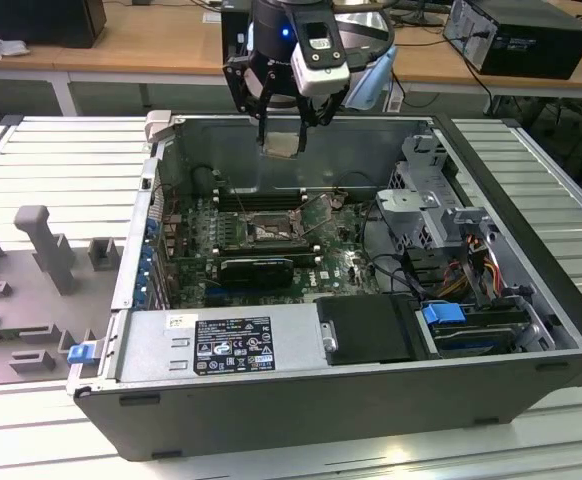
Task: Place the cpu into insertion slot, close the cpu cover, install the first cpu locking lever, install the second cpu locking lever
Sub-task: 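Place the cpu into insertion slot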
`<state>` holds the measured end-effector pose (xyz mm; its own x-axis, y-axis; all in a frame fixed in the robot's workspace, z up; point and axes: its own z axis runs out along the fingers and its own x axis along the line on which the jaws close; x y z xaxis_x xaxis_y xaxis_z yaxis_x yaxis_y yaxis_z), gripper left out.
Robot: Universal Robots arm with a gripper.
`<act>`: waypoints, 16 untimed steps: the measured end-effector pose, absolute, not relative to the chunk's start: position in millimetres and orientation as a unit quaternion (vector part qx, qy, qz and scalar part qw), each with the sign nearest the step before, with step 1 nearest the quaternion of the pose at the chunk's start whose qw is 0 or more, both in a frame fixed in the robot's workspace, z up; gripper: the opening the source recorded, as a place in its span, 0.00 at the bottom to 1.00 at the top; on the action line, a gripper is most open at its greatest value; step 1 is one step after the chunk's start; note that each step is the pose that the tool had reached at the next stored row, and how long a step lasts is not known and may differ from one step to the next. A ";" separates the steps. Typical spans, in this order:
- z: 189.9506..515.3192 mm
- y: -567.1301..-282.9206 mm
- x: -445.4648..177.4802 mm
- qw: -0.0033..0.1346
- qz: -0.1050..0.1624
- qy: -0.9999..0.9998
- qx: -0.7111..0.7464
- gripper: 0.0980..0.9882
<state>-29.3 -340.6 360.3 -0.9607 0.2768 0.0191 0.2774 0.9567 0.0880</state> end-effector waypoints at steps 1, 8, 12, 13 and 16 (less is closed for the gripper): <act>360.3 -340.6 -29.3 0.003 -0.045 -0.989 -0.142 0.48; 360.2 -340.6 -29.3 0.003 -0.045 -0.987 -0.156 0.48; 360.2 -340.6 -29.3 0.002 -0.045 -0.985 -0.164 0.48; 360.2 -340.6 -29.3 0.002 -0.045 -0.985 -0.166 0.48; 360.2 -340.6 -29.3 0.002 -0.045 -0.984 -0.171 0.48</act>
<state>-29.3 -340.6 360.2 -0.9414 0.3369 0.0191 0.3372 0.9373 0.0881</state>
